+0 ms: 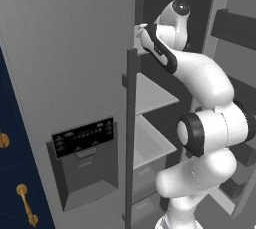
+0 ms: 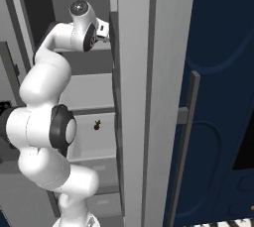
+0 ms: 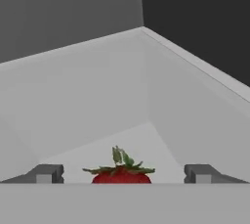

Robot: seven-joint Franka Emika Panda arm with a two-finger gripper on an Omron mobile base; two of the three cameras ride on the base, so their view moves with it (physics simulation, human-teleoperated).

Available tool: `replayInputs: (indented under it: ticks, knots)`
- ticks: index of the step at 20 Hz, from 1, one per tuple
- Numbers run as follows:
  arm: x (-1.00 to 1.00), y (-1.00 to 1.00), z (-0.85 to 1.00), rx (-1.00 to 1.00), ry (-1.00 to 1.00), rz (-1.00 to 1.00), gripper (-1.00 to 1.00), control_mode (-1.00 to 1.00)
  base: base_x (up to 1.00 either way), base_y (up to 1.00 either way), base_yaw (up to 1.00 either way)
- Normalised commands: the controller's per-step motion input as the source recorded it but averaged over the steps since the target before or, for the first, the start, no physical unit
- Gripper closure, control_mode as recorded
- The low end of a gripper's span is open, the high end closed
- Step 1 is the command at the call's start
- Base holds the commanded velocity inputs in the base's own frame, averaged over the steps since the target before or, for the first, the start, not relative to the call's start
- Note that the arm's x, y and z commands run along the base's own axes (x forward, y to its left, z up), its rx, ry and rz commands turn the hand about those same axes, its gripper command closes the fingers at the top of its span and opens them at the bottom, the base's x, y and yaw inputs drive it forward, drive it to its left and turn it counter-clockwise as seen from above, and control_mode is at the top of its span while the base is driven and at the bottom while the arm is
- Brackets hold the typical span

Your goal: Take the strawberry from the fridge and place it on top of the pancake, located on the dining counter.

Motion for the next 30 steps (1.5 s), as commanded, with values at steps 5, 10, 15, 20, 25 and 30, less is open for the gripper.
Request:
replayInputs:
  ticks: [5,10,15,20,25,30]
  knots:
    - [0.00,0.00,-0.57,-0.09,0.05,0.01,1.00,-1.00,0.00,0.00,0.00]
    - [-0.03,0.00,-0.38,-0.03,-0.01,0.00,1.00,-1.00,0.00,0.00,0.00]
    - [-0.59,0.06,-0.01,0.00,-0.14,0.00,1.00,-1.00,0.00,0.00,0.00]
    - [-0.98,0.01,0.00,0.00,-0.08,0.00,1.00,-1.00,0.00,0.00,0.00]
    - [-1.00,0.00,0.15,0.00,0.00,0.00,1.00,-1.00,0.00,0.00,0.00]
    - [-1.00,0.00,0.03,0.00,0.00,0.00,1.00,-1.00,0.00,0.00,0.00]
